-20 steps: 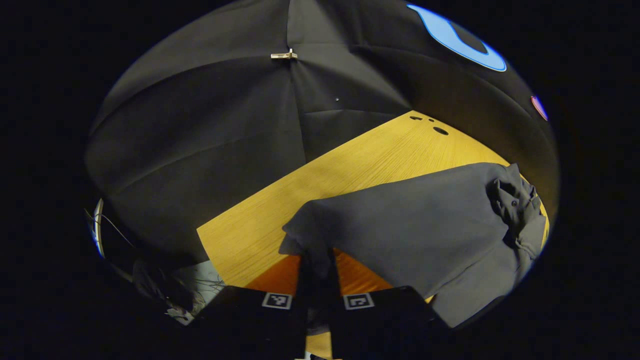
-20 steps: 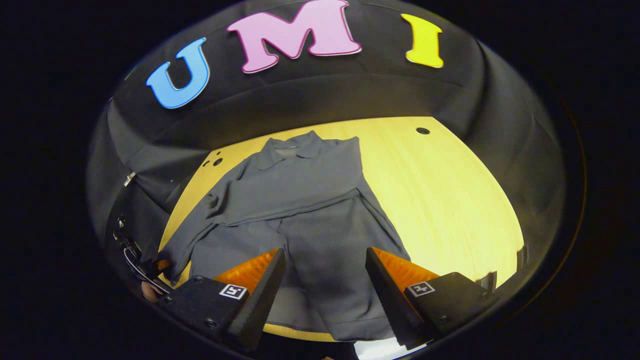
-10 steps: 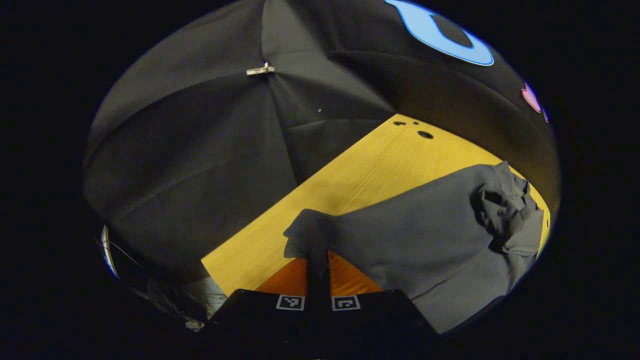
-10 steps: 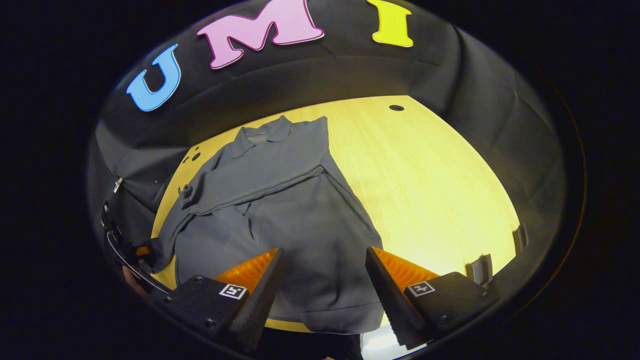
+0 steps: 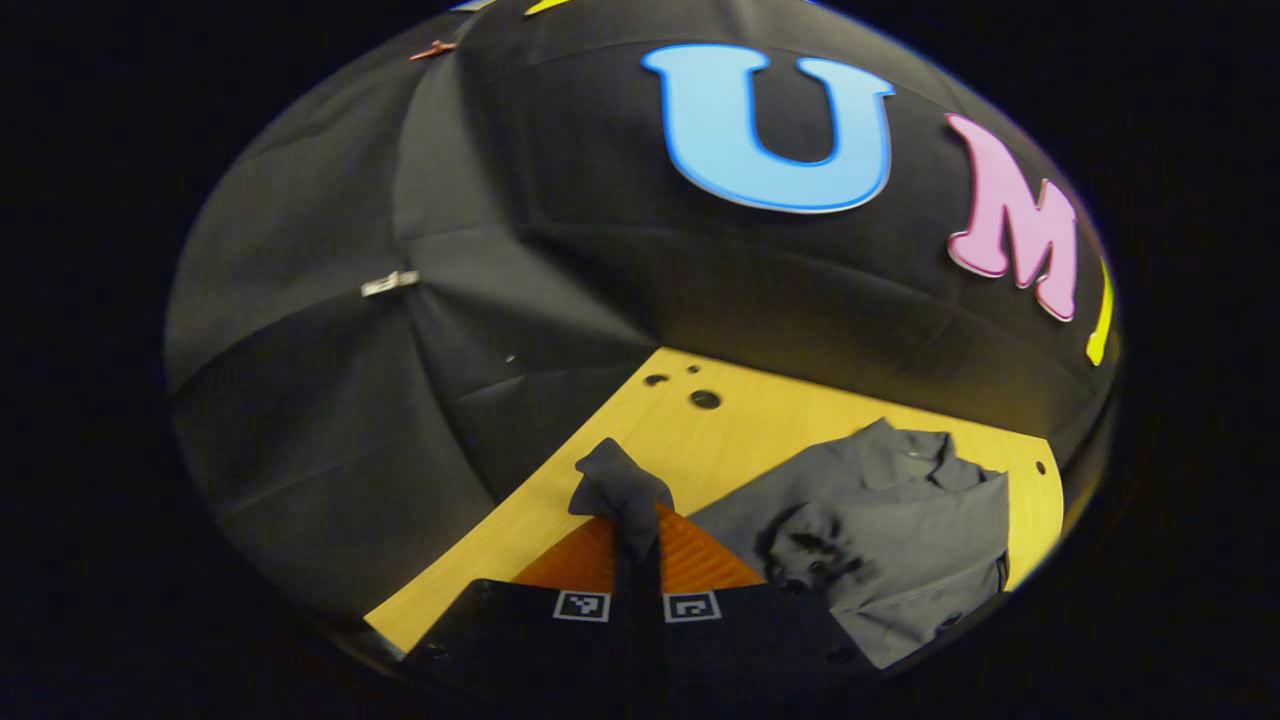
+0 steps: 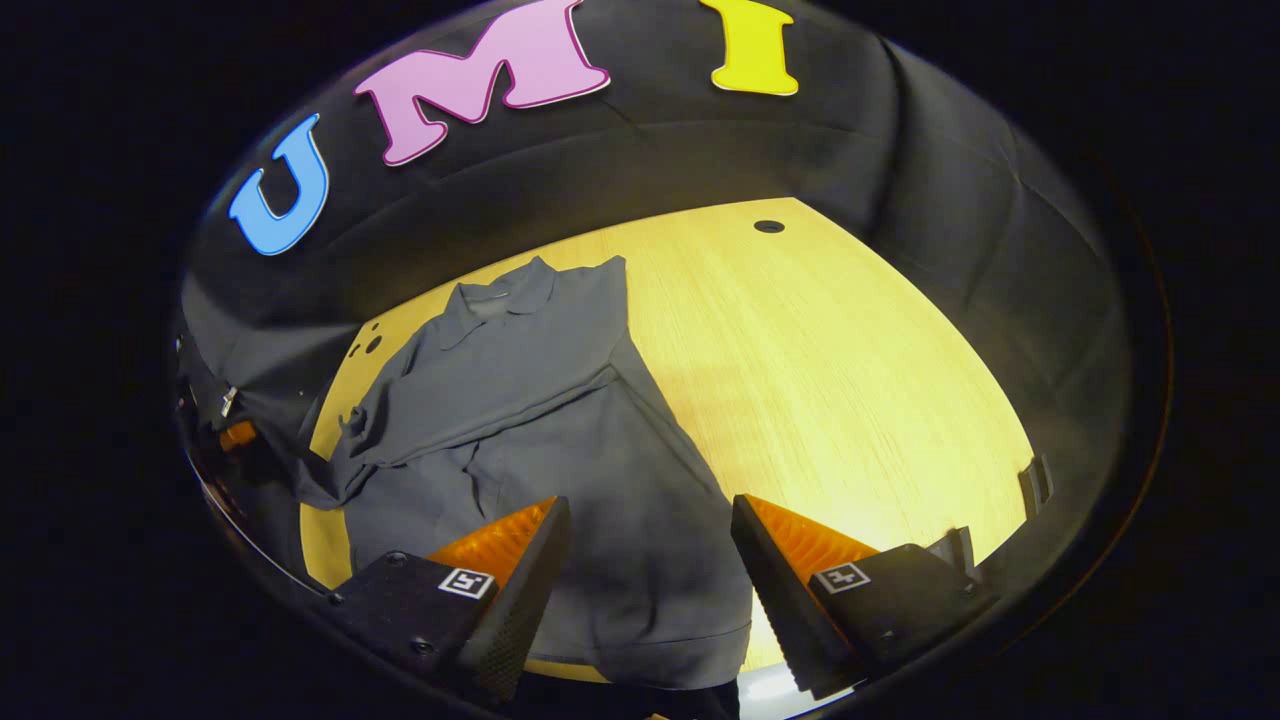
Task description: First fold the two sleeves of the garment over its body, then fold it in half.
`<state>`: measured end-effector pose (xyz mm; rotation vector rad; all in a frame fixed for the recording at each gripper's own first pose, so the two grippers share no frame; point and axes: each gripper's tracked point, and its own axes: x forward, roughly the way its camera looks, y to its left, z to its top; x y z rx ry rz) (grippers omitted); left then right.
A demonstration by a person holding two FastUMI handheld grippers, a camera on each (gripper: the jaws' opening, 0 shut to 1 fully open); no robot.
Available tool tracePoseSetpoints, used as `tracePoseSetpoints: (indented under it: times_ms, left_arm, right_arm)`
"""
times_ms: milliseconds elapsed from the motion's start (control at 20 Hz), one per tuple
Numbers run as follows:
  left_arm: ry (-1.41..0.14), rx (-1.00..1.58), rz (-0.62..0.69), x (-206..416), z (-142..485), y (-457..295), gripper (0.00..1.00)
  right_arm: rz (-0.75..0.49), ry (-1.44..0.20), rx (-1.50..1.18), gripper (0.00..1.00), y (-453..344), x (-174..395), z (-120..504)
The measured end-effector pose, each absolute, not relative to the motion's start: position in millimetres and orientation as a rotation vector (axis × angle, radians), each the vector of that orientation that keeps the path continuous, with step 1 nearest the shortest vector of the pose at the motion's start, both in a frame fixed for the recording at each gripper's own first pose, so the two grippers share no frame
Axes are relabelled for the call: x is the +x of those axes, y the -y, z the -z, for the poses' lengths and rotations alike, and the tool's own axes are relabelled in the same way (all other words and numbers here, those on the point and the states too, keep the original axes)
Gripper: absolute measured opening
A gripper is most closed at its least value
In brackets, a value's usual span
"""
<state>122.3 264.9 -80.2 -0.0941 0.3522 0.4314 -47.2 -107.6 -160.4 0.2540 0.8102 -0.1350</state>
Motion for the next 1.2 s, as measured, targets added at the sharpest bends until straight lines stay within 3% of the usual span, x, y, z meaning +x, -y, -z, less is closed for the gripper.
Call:
tracePoseSetpoints:
  times_ms: [650, 1000, 1200]
  left_arm:
    - [-0.351, -0.007, 0.137, 237.3, 72.2, -3.4, 0.05]
    - [-0.455, 0.009, 0.371, 248.9, 108.6, 113.3, 0.05]
    - [-0.504, 0.066, 0.436, 255.8, 132.7, 158.2, 0.05]
  right_arm:
    - [0.223, -0.807, 0.325, 1.00, 125.6, -78.7, 171.6]
    - [0.200, -0.845, 0.300, 0.99, 125.4, -87.7, 183.4]
    - [0.228, -0.882, 0.349, 1.00, 129.8, -93.5, 190.8]
